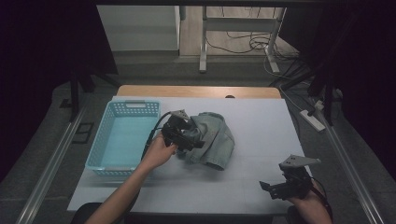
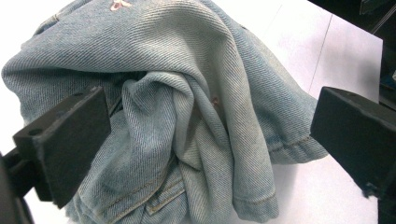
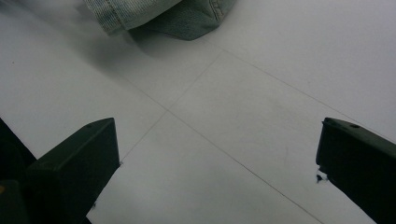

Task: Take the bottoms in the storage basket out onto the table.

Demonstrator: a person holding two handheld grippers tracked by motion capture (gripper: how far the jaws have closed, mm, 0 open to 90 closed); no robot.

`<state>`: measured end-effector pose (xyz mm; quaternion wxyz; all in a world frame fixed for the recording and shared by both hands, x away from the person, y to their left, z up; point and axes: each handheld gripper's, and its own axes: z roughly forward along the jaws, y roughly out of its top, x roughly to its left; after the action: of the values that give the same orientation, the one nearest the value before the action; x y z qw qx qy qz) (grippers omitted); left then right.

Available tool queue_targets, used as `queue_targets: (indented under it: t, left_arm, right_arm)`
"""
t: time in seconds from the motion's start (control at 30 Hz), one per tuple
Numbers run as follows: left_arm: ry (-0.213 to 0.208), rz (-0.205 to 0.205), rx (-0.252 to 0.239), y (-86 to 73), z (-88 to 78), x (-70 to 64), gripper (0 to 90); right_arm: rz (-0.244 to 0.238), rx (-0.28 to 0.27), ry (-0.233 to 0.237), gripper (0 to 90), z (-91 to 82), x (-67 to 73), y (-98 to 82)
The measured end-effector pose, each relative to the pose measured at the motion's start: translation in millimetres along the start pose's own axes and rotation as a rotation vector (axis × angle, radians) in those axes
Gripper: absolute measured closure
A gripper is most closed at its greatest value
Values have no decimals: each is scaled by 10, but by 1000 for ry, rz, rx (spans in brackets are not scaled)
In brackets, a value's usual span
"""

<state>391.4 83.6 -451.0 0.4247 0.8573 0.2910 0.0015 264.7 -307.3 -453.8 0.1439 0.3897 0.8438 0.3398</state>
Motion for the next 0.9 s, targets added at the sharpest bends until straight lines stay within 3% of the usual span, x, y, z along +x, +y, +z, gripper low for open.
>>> queue_targets:
  t: [0.9]
  left_arm:
    - [10, -31, -16, -19, -120, -23, 0]
  right_arm:
    - [10, -5, -4, 0, -1, -5, -1]
